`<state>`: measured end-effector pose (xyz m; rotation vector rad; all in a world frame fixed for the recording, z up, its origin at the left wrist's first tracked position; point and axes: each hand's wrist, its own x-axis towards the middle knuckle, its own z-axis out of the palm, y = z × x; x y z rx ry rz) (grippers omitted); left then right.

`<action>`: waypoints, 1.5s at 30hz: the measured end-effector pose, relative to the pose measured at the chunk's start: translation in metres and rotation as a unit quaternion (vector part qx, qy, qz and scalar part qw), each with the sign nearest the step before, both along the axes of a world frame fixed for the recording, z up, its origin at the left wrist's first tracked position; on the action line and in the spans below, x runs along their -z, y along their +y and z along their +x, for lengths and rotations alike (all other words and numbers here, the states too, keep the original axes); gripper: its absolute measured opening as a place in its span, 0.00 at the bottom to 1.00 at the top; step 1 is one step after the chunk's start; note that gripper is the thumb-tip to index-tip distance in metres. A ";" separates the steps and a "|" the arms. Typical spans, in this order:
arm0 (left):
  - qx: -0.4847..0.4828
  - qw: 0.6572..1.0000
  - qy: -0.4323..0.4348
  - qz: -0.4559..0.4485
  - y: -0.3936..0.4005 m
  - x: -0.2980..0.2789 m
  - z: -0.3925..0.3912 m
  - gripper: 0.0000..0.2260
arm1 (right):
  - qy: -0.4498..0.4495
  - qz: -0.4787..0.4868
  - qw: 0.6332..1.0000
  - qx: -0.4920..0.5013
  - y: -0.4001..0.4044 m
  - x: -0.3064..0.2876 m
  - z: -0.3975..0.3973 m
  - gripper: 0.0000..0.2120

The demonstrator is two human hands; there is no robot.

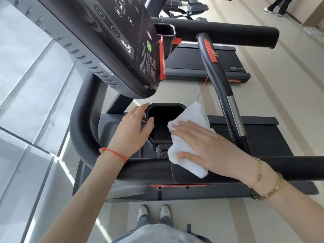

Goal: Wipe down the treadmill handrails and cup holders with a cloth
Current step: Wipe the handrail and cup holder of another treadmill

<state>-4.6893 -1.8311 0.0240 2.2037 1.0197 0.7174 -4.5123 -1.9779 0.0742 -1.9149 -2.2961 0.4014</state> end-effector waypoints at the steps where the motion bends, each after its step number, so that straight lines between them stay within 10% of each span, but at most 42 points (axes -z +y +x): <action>1: -0.001 1.000 -0.001 0.000 -0.001 0.000 0.001 0.20 | -0.033 0.017 0.999 -0.015 0.006 -0.001 -0.007 0.33; 22: -0.015 1.000 -0.005 0.002 -0.002 -0.003 0.000 0.18 | -0.118 0.043 0.992 -0.025 0.048 0.011 -0.031 0.25; 36: -0.013 1.000 0.001 0.011 -0.006 -0.003 0.000 0.19 | 0.191 0.062 0.946 0.253 -0.004 0.011 -0.021 0.23; 45: -0.021 1.000 0.011 0.008 -0.003 0.000 0.000 0.19 | 0.173 0.120 0.923 0.323 0.012 0.013 -0.004 0.25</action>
